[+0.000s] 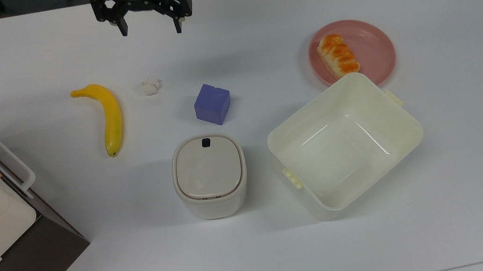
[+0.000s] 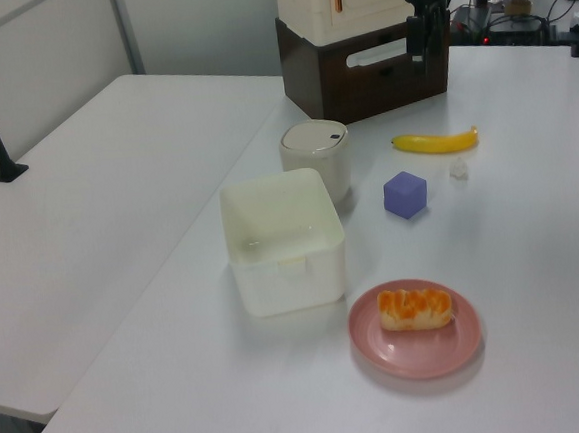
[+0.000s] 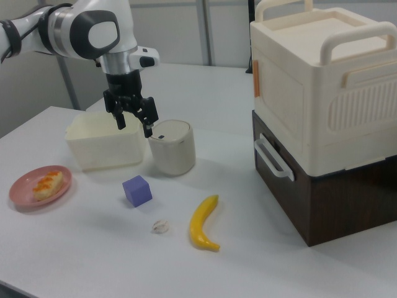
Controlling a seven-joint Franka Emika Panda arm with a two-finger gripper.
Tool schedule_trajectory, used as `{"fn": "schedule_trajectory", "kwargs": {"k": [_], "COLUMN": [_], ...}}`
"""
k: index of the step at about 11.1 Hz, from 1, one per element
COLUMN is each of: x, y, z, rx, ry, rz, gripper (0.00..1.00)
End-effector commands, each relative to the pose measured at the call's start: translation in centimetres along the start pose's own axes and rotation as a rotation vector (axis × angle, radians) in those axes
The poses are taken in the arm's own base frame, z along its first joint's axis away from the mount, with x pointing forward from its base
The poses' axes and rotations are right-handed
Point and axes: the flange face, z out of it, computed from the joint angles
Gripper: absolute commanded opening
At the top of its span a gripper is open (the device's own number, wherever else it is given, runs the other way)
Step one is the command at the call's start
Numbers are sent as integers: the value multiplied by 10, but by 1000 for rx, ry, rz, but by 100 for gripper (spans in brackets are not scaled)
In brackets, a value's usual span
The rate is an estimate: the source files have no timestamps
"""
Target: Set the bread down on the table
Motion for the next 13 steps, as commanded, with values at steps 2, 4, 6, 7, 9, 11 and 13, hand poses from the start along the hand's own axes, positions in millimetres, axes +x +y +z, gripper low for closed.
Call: {"fn": "schedule_trajectory", "kwargs": {"k": [2,4,6,7,9,11,13], "x": [6,8,11,11,10,5,-4], "y": [-1,-1,-3,-3,-9,-57,-112], "z": [4,7,8,8,10,30,33], "rx": [12,13,13,13,15,14,25], "ry": [9,5,27,29,23,-19,-22], "rz": [-15,-16,-17,-17,-28,-94,-159], "gripper": [100,100,95,95,95,95,95]}}
